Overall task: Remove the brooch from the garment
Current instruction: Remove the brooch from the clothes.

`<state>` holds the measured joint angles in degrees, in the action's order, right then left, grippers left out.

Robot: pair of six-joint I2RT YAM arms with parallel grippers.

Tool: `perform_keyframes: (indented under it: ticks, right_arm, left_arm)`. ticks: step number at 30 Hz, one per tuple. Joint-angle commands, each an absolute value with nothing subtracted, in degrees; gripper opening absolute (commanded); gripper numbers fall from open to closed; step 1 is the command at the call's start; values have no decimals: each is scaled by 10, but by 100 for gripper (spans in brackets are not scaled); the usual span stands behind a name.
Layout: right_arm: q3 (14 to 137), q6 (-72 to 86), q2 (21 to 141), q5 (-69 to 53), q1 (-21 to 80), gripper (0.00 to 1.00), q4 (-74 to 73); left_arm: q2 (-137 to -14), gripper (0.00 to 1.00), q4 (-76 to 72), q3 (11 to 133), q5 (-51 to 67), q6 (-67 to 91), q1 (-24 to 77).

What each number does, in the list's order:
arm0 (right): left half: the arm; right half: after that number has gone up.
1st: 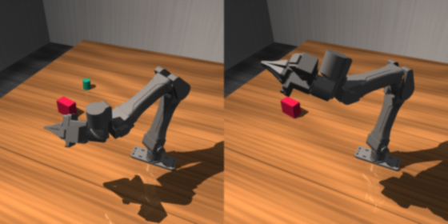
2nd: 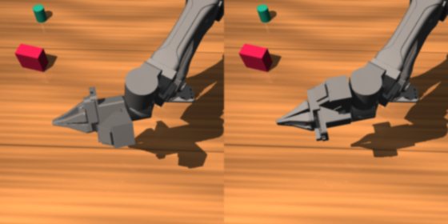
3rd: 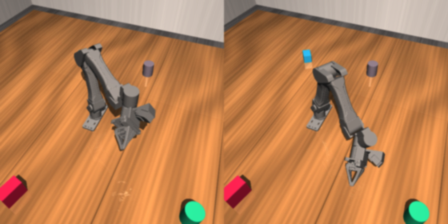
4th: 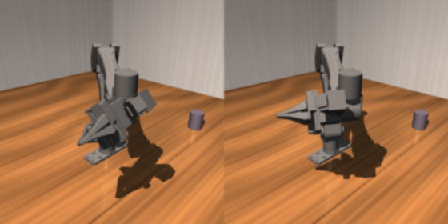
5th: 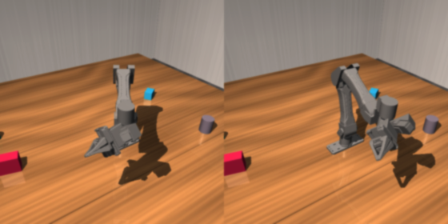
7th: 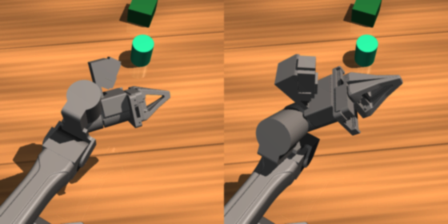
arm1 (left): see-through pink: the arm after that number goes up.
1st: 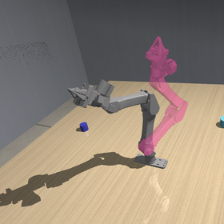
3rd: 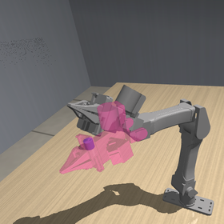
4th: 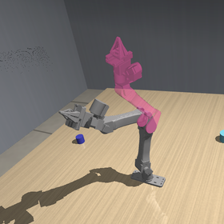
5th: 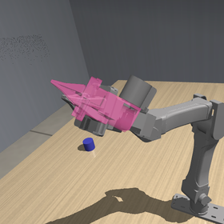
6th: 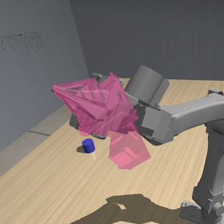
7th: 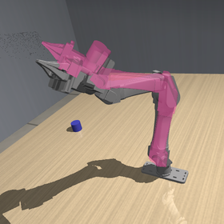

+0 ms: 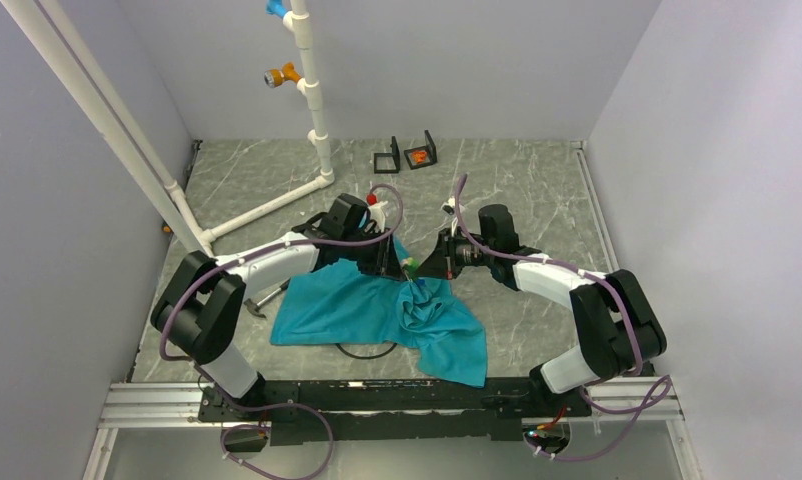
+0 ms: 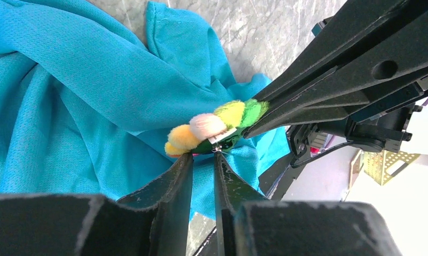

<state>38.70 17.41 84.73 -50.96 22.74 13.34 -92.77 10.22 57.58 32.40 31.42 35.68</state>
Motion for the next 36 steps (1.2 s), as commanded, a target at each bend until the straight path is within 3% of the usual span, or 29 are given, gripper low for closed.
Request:
perform_keyframes:
  ticks: [1,20,28,36]
  right_arm:
    - [387,160,832,-513,234,0,152]
    - [385,165,838,-504,235,0,158]
    - [385,167,843,-501,234,0,159]
    - [384,167,839,-498,234,0,156]
  left_arm:
    - [-924,24,28,592,380,346,361]
    - [-917,30,-10,577,409,372,361]
    - [-915,16,-60,564,445,389,361]
    - [-921,26,-5,583,416,375,357]
